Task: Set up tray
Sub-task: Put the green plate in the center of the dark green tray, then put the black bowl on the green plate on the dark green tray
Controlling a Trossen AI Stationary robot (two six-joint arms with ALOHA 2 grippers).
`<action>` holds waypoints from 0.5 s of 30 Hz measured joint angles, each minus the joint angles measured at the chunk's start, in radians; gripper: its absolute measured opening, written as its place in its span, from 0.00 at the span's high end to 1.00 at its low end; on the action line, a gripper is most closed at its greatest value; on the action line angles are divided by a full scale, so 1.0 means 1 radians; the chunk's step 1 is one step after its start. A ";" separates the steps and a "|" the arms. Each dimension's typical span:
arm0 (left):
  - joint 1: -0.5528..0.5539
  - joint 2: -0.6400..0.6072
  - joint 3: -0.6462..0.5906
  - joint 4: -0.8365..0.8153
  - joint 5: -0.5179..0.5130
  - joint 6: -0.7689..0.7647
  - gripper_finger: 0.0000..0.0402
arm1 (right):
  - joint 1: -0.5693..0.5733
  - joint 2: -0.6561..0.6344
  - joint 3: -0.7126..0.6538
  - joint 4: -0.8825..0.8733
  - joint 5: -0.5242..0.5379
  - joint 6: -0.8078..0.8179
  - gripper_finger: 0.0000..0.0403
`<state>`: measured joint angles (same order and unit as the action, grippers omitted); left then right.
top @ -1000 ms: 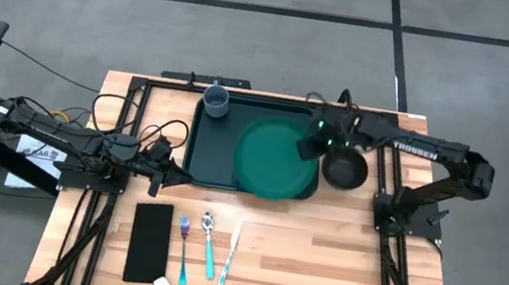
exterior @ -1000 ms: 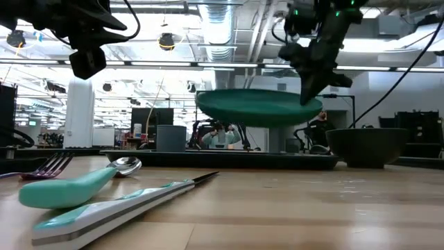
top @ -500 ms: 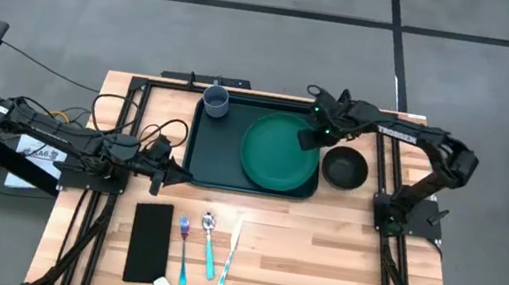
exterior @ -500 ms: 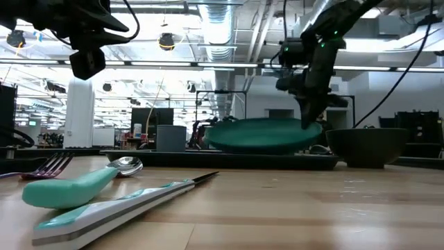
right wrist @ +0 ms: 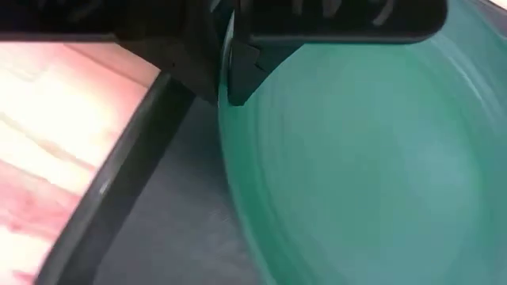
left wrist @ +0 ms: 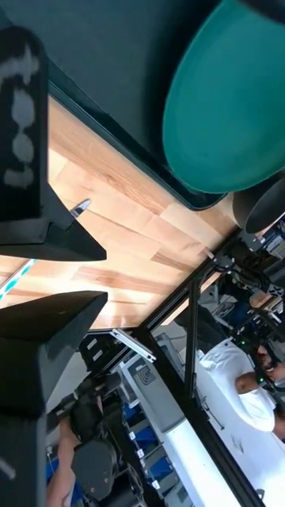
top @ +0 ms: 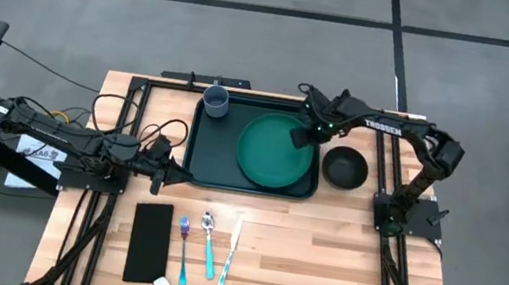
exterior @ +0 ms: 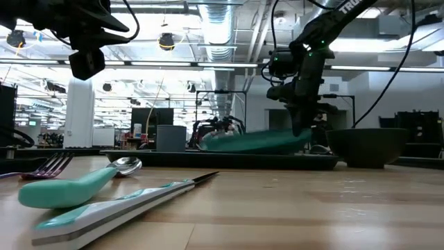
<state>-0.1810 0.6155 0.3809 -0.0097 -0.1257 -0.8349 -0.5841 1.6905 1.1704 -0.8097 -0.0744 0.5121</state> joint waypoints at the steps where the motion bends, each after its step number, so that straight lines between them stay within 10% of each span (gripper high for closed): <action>1: 0.000 0.000 0.000 0.000 0.000 0.000 0.85 | -0.002 0.000 0.003 0.002 0.001 0.000 0.93; 15: 0.000 0.000 0.000 0.000 -0.011 0.001 0.85 | -0.038 -0.008 0.016 -0.104 0.023 -0.027 0.97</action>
<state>-0.1810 0.6155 0.3809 -0.0101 -0.1371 -0.8341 -0.6220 1.6829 1.1866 -0.9141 -0.0509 0.4848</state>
